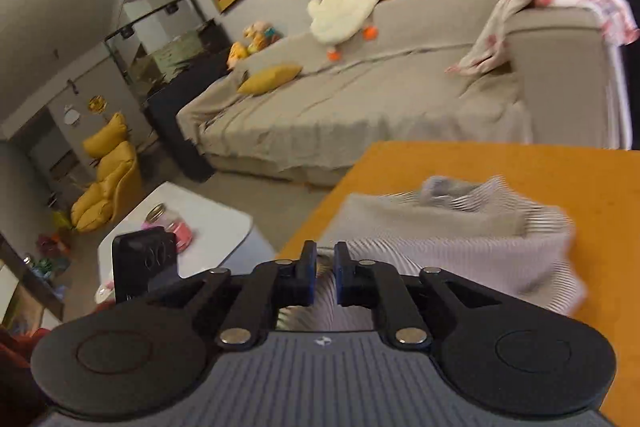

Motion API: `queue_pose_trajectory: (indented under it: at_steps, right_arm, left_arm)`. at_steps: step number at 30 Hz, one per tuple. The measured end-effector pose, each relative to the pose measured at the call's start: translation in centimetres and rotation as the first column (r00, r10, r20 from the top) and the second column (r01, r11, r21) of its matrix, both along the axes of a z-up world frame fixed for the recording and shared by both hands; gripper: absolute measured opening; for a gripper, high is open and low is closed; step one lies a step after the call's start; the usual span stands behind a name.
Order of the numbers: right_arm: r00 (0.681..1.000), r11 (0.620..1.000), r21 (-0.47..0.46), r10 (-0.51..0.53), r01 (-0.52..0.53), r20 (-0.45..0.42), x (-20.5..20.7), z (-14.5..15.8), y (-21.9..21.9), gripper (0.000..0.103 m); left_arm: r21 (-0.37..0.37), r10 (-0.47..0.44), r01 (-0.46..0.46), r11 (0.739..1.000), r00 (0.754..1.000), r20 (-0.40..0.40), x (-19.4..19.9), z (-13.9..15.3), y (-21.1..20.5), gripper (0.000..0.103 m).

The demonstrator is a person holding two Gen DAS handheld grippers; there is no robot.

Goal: Fold clothes

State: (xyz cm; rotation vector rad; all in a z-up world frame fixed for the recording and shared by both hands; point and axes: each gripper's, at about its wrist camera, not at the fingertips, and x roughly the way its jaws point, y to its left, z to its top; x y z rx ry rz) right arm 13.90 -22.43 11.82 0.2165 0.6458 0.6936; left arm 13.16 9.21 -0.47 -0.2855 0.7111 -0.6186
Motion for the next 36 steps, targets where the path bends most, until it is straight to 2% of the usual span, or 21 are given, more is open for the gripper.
queue_pose_trajectory:
  at_steps: [2,4,7,9,11,13,15,16,18,19,21,23,24,26,28,31,33,36]
  right_arm:
    - [0.999,0.999,-0.012,-0.038,0.039,0.018,0.1,-0.6,-0.3,0.044]
    - [0.996,0.997,-0.024,-0.076,0.077,0.036,0.3,-1.1,-0.6,0.052]
    - [0.989,0.990,-0.040,-0.133,0.135,0.064,0.5,-1.9,-1.0,0.062]
    - [0.982,0.983,-0.050,-0.170,0.174,0.083,0.6,-2.5,-1.3,0.064]
    - [0.973,0.975,-0.059,-0.206,0.213,0.102,0.7,-3.1,-1.6,0.064]
    - [0.961,0.965,-0.034,-0.255,0.259,0.106,0.7,-4.4,-2.8,0.065]
    - [0.947,0.951,0.045,-0.309,0.307,0.083,0.4,-6.4,-4.4,0.067]
    - [0.940,0.940,0.098,-0.335,0.328,0.064,0.2,-7.6,-5.1,0.067]
    - [0.924,0.906,0.202,-0.383,0.371,0.018,0.0,-10.2,-6.2,0.068]
    - [0.917,0.891,0.240,-0.398,0.386,0.003,-0.1,-11.3,-6.4,0.069]
    - [0.901,0.878,0.248,-0.433,0.410,0.042,-1.0,-13.0,-6.1,0.070]
    - [0.877,0.873,0.202,-0.469,0.444,0.103,-1.7,-14.0,-5.3,0.071]
    - [0.874,0.873,0.217,-0.469,0.437,0.128,-1.9,-13.9,-5.3,0.071]
    - [0.866,0.874,0.225,-0.471,0.431,0.170,-2.3,-13.7,-5.2,0.083]
    - [0.868,0.880,0.204,-0.465,0.430,0.176,-2.3,-13.7,-4.9,0.085]
    - [0.873,0.887,0.180,-0.455,0.426,0.177,-2.1,-13.6,-4.5,0.085]
    - [0.878,0.890,0.162,-0.451,0.427,0.162,-1.7,-13.6,-4.4,0.085]
    - [0.890,0.897,0.122,-0.439,0.425,0.124,-0.7,-13.4,-4.2,0.085]
  left_arm:
    - [-0.023,-0.028,0.028,0.999,1.000,-0.006,-0.6,-0.2,0.5,0.096]
    - [-0.041,-0.058,0.057,0.998,0.998,-0.014,-0.8,-0.2,0.4,0.096]
    - [-0.085,-0.094,0.086,0.993,0.991,-0.092,-0.2,-0.8,-1.0,0.096]
    - [-0.048,-0.077,0.071,0.996,0.987,-0.144,0.3,-1.5,-2.7,0.090]
    - [0.014,-0.037,0.040,0.999,0.986,-0.163,0.7,-2.0,-3.8,0.068]
    - [0.076,0.003,0.011,0.997,0.984,-0.176,1.1,-2.5,-5.0,0.061]
    - [0.126,0.026,-0.003,0.992,0.984,-0.178,1.3,-2.4,-6.2,0.033]
    - [0.144,0.034,-0.007,0.990,0.981,-0.188,1.4,-2.5,-6.7,0.009]
    - [0.160,0.045,-0.017,0.987,0.984,-0.173,1.2,-1.9,-7.2,0.009]
    - [0.172,0.047,-0.023,0.985,0.990,-0.132,1.1,-1.0,-7.2,0.009]
    - [0.196,0.049,-0.039,0.980,0.998,-0.046,1.0,1.0,-7.1,0.009]
    - [0.205,0.076,-0.084,0.975,0.996,0.047,2.1,3.8,-6.3,0.009]
    - [0.205,0.090,-0.107,0.973,0.992,0.091,2.9,5.3,-5.7,0.009]
    - [0.224,0.119,-0.158,0.962,0.976,0.180,4.6,7.7,-4.8,0.009]
    - [0.241,0.142,-0.202,0.949,0.959,0.246,6.5,9.5,-3.9,0.009]
    - [0.243,0.172,-0.236,0.941,0.951,0.256,8.0,9.8,-2.3,0.009]
    - [0.250,0.191,-0.247,0.936,0.955,0.227,8.5,8.5,-1.1,0.009]
    - [0.260,0.222,-0.240,0.935,0.970,0.097,9.7,4.4,0.7,0.009]
